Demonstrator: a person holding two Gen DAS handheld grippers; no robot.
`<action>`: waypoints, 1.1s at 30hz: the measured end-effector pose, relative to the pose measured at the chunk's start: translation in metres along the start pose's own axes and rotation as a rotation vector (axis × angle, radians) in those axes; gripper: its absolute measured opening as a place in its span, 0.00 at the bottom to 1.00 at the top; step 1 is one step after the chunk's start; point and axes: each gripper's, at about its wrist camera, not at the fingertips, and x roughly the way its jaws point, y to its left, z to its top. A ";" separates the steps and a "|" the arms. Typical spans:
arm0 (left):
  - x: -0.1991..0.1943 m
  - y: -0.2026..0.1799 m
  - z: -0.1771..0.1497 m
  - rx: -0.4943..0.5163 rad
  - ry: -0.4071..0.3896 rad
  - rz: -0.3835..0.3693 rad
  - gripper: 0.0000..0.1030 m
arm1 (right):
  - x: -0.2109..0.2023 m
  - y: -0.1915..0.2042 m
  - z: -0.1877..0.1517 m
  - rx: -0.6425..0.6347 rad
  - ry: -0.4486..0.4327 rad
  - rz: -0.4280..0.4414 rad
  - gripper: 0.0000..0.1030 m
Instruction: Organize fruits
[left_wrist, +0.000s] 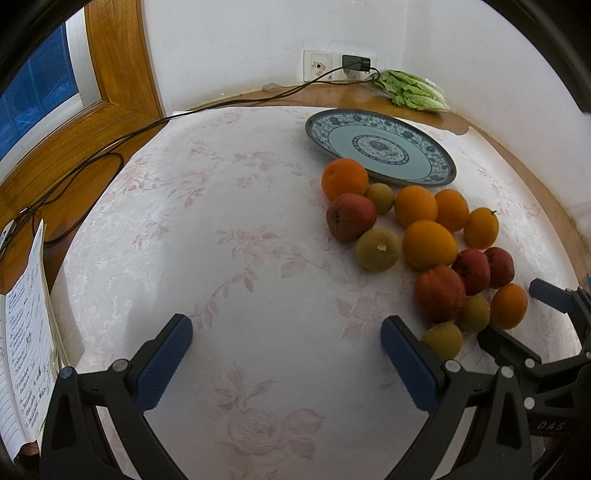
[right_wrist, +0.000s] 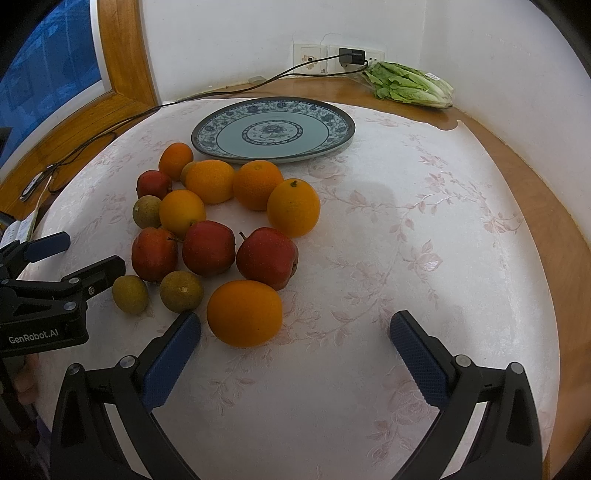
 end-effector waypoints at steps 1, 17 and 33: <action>0.000 0.000 0.000 0.000 0.000 0.000 1.00 | 0.000 0.000 0.000 0.000 0.000 0.000 1.00; 0.000 0.000 0.000 0.001 0.000 0.000 1.00 | 0.001 -0.001 0.001 -0.001 0.012 0.000 1.00; 0.002 0.000 0.000 0.000 0.000 0.000 1.00 | 0.000 -0.001 0.002 -0.001 0.014 0.000 1.00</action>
